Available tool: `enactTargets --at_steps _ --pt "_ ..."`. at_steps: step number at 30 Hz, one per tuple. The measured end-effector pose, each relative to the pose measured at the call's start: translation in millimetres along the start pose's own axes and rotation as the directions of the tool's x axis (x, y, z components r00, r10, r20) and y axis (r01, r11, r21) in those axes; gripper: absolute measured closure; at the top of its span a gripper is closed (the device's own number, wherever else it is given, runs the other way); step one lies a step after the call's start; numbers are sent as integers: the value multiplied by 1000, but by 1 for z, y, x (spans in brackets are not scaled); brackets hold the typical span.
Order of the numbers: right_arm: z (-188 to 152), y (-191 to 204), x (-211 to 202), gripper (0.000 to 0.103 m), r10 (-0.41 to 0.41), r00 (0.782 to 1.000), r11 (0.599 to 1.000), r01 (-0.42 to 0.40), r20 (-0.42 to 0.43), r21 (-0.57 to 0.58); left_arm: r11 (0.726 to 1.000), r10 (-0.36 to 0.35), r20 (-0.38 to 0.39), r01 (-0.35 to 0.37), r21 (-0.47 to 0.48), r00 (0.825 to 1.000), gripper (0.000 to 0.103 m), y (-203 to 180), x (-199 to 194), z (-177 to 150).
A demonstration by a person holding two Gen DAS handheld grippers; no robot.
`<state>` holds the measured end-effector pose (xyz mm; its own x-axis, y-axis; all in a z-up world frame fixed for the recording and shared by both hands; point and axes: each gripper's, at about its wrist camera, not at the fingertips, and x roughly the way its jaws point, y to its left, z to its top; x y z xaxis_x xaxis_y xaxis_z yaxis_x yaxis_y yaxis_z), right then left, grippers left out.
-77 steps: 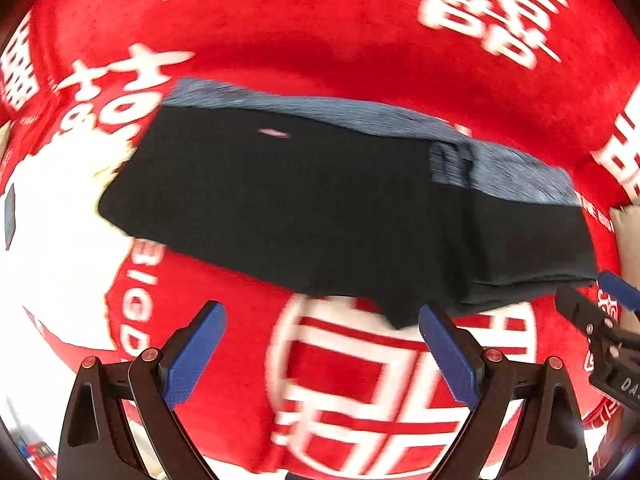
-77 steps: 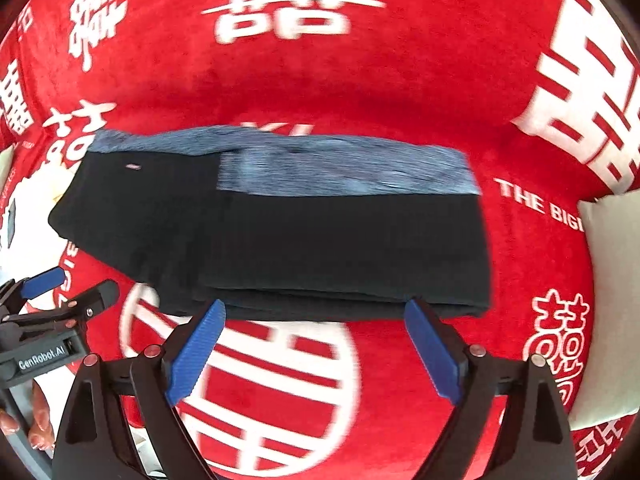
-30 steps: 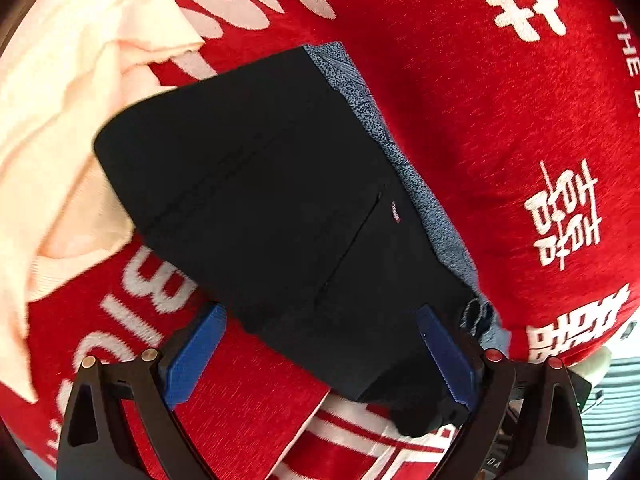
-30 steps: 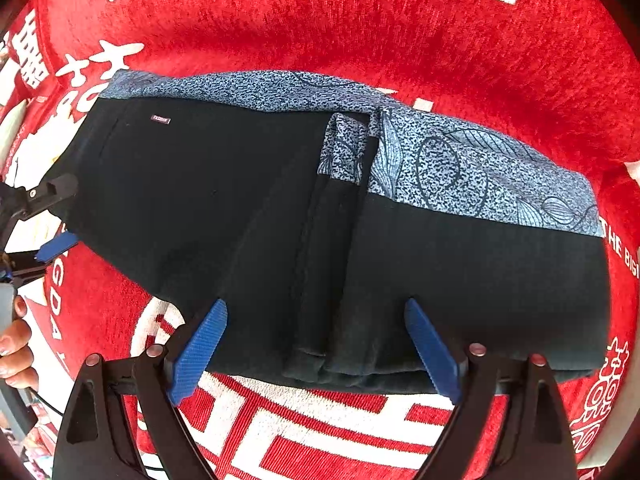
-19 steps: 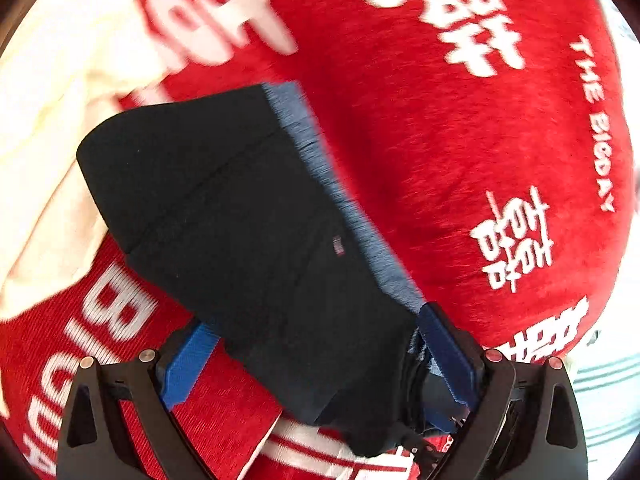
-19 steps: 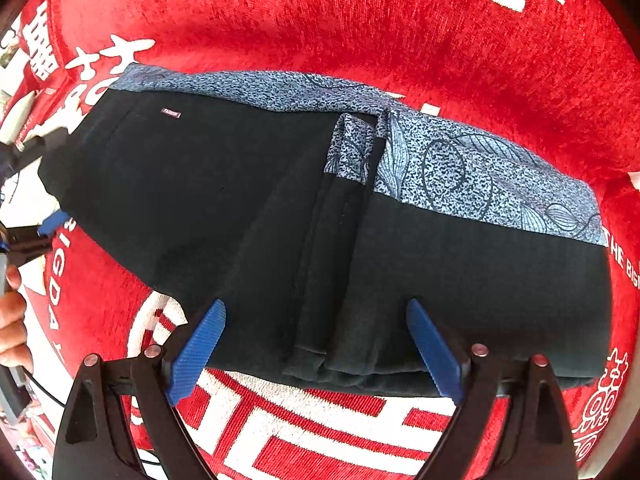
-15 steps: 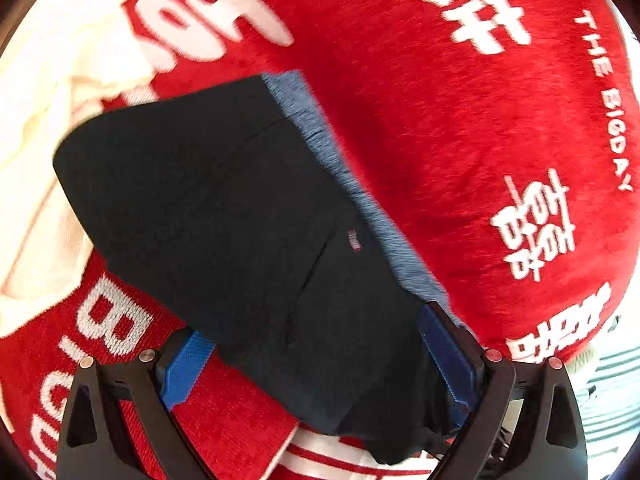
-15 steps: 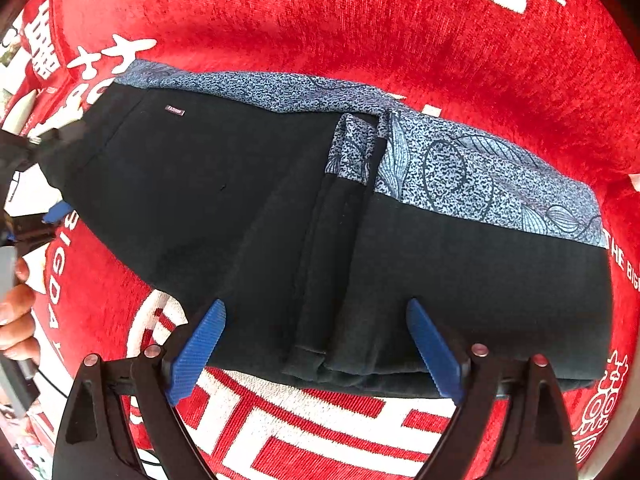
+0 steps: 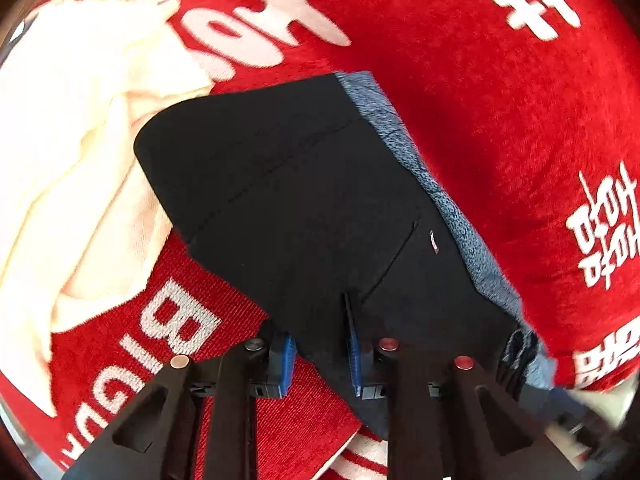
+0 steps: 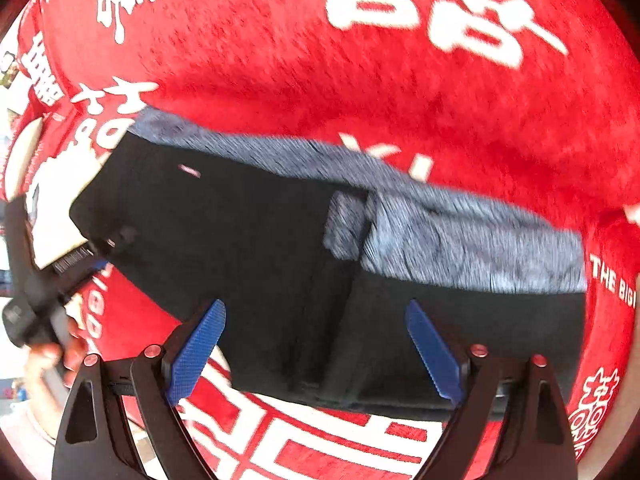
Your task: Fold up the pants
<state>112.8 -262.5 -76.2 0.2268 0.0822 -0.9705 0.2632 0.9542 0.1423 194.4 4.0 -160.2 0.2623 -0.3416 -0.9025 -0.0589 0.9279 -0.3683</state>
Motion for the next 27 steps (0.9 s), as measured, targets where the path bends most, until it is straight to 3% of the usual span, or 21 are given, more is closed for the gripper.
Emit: enactTargets --at_steps 5,10,12,16,21,27 --pt "47 35 -9 9 49 995 996 -55 -82 -76 983 100 67 -109 150 993 80 -26 -9 -10" --pt "104 103 0 7 62 979 974 -101 -192 -205 944 168 118 -195 266 979 80 -46 -9 -19" --pt "127 142 12 2 64 962 954 -138 -267 -267 933 184 133 -215 289 974 80 -49 -11 -20" --pt "150 202 35 2 35 945 929 -151 -325 -339 928 200 134 -231 293 971 80 -49 -11 -20" --pt "162 266 83 2 -25 887 901 -180 -461 -395 912 221 149 -259 319 964 80 -58 -7 -21" --pt "145 306 143 2 -232 788 846 -126 -571 -518 885 245 177 -294 360 953 80 -66 -9 -25"
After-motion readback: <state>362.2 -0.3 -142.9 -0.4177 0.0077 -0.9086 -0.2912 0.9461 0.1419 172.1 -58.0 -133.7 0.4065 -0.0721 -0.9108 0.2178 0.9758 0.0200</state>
